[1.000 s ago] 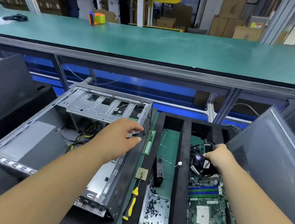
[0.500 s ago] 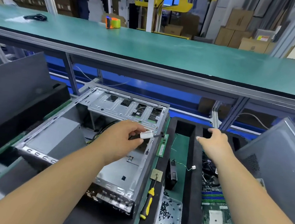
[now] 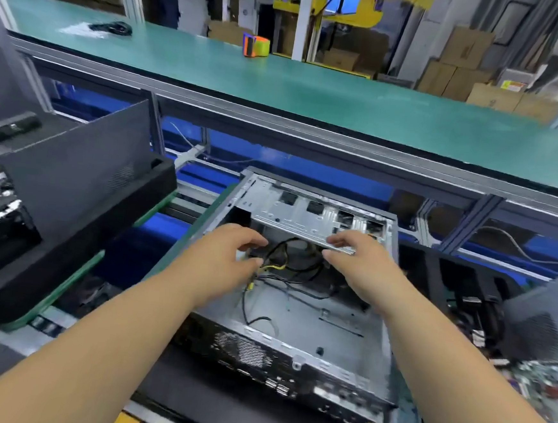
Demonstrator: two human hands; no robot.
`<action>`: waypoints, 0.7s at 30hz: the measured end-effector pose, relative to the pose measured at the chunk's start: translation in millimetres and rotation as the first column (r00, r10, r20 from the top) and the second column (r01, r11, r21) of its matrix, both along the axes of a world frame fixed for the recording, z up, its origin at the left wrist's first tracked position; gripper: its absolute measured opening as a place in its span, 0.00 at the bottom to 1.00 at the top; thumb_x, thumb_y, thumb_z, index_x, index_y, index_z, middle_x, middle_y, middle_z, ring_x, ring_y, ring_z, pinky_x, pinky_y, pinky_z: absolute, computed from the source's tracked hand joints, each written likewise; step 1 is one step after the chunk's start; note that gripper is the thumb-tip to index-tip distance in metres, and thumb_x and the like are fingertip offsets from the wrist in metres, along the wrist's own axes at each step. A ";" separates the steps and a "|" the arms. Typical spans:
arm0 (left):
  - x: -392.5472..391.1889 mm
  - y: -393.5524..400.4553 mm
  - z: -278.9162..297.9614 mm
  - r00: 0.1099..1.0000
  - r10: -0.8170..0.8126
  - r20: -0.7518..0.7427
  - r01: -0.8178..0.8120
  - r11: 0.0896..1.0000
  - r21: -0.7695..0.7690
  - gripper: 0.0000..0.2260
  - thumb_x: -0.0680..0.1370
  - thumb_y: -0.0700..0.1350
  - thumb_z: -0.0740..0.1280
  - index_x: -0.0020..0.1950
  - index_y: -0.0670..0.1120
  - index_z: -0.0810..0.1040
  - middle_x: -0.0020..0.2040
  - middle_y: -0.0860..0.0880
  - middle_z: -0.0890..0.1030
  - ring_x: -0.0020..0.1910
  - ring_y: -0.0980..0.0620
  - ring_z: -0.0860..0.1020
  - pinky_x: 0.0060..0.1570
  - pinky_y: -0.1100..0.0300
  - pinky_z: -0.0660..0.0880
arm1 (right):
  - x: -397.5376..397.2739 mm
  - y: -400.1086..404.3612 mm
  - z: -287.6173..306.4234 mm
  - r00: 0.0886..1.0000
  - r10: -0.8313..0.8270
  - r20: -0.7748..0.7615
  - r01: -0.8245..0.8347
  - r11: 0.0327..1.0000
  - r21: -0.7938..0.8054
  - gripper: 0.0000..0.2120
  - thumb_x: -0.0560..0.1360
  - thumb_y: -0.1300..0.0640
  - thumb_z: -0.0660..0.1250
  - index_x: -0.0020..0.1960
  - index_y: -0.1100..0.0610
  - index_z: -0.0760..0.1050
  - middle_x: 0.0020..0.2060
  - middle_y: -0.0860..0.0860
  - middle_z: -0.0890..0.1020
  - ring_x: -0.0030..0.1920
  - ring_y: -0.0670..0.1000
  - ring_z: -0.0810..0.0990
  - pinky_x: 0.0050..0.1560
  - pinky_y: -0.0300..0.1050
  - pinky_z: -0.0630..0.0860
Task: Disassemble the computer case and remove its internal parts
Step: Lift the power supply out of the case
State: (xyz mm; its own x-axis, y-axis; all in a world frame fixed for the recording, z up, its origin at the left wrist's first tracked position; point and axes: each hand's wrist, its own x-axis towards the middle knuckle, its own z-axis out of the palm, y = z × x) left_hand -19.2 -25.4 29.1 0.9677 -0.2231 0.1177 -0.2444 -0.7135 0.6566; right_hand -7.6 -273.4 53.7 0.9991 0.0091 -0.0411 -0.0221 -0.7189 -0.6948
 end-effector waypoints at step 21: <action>17.7 125.1 -44.4 0.873 -0.482 -0.073 0.464 0.777 0.425 0.48 0.68 0.61 0.73 0.79 0.59 0.46 0.78 0.60 0.38 0.75 0.60 0.33 0.74 0.53 0.56 | 7.6 163.0 -59.1 0.971 0.014 -0.238 0.042 0.973 0.227 0.21 0.77 0.48 0.67 0.68 0.44 0.67 0.62 0.49 0.75 0.58 0.51 0.77 0.61 0.51 0.75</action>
State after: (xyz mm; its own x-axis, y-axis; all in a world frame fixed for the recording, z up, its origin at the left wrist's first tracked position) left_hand -1.5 99.7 -15.3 0.7241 -0.6872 -0.0595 -0.6416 -0.7027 0.3076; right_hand -0.1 -110.3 -5.4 0.9611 0.0319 -0.2744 -0.2145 -0.5399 -0.8140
